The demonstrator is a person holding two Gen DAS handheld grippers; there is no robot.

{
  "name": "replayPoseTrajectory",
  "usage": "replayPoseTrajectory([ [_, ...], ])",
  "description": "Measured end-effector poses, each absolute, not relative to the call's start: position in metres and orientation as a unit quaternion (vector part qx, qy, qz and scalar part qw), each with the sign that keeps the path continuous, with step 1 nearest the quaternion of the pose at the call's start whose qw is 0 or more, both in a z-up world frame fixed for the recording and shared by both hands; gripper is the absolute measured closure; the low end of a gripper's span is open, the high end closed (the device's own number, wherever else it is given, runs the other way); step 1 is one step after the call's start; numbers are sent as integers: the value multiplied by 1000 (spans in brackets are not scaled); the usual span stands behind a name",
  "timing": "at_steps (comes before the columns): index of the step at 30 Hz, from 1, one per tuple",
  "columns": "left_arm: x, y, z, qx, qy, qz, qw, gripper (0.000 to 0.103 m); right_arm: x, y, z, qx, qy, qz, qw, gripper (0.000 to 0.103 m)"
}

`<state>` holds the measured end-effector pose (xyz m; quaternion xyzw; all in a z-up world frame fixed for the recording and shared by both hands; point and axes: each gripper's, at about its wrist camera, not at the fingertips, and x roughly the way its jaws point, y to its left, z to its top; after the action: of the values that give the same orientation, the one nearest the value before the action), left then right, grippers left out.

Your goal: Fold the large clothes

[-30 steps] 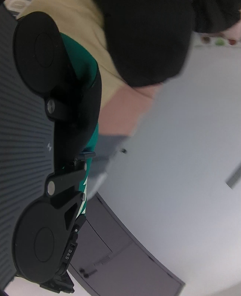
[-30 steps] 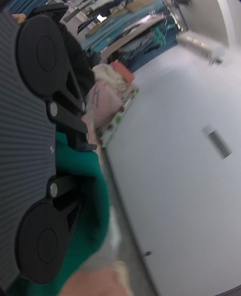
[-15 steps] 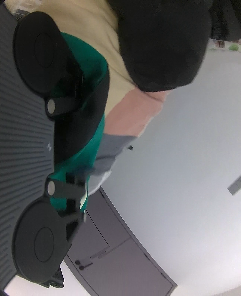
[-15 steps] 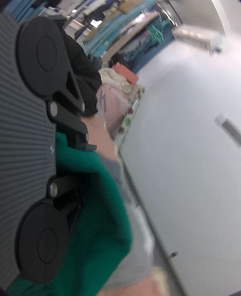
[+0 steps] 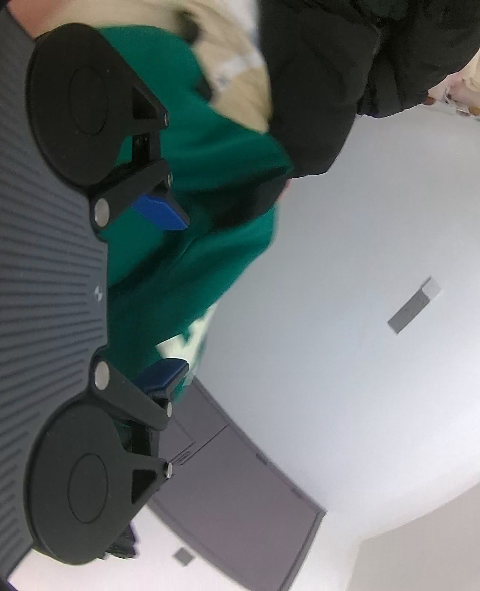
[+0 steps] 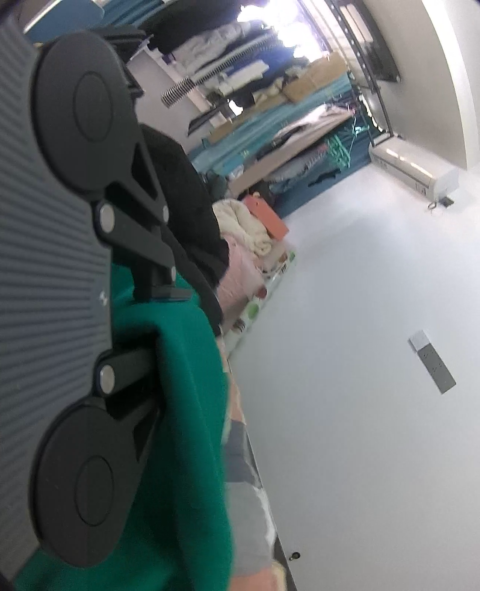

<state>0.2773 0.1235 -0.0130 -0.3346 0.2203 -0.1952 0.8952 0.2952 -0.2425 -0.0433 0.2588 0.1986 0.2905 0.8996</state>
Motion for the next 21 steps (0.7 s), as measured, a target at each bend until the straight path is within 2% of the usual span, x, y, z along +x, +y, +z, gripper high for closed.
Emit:
replayPoseTrajectory([
  [6,204,60,-40,-297,223,-225,901,23,239,-236,-48,240,226,284,900,96],
  [14,208,26,-78,-401,216,-240,857,23,219,-266,-83,275,264,267,885,91],
  [15,210,26,-80,-402,217,-234,858,23,216,-271,-86,274,270,262,885,79],
  [16,213,26,-82,-398,219,-225,862,23,215,-277,-88,277,276,256,884,75],
  [17,214,27,-84,-391,223,-212,867,23,211,-282,-90,283,279,254,882,62],
  [18,216,28,-85,-382,225,-203,873,23,210,-290,-92,289,281,252,880,44],
  [19,217,28,-87,-375,227,-198,877,23,205,-297,-92,293,280,249,880,35],
  [21,219,30,-90,-355,235,-186,885,23,199,-312,-90,296,274,245,881,35],
])
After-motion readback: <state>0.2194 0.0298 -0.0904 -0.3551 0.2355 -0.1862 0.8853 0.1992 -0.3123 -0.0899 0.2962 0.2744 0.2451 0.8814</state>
